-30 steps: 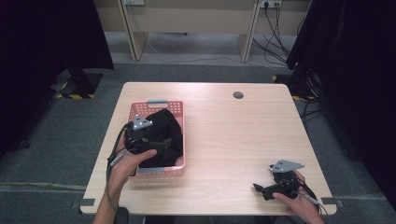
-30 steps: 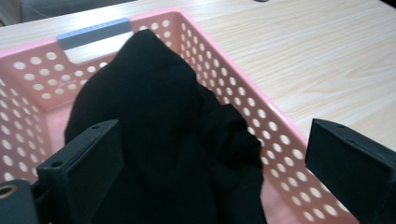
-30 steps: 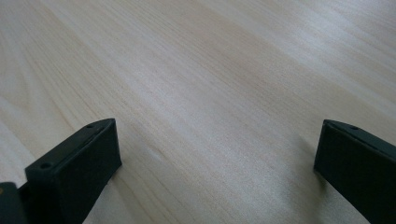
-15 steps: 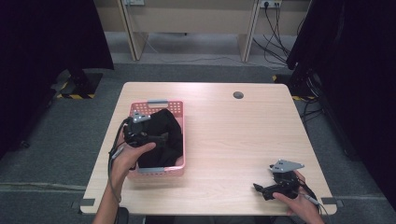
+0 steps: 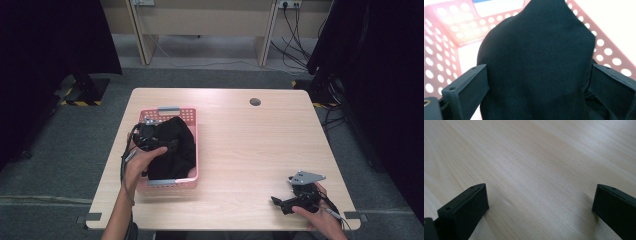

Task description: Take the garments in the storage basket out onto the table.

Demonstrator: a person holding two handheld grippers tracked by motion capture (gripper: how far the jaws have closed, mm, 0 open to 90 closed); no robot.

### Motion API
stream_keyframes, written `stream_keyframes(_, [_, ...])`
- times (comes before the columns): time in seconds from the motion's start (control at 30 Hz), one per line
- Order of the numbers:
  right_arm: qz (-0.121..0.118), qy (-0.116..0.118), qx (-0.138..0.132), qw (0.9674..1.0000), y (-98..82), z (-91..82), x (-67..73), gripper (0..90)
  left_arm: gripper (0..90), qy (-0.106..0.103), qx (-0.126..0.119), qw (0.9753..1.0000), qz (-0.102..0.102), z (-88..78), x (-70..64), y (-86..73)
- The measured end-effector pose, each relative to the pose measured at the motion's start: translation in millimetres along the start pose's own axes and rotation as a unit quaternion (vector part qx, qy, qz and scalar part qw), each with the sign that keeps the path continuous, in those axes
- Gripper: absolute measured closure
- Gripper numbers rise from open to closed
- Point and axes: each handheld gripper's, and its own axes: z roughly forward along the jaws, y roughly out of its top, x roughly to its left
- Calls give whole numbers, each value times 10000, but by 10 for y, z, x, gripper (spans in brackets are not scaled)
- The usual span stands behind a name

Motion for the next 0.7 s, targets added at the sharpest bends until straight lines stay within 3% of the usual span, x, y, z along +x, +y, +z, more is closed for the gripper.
stream_keyframes(0.5, [1, 1, 1, 10000, 0, 0, 0, 5, 0, 131, 375, 9992, 13, 192, 24, -34])
stream_keyframes(0.7, [0, 0, 0, 10000, 0, 0, 0, 5, 0, 93, 552, 9983, -150, 287, 52, -78])
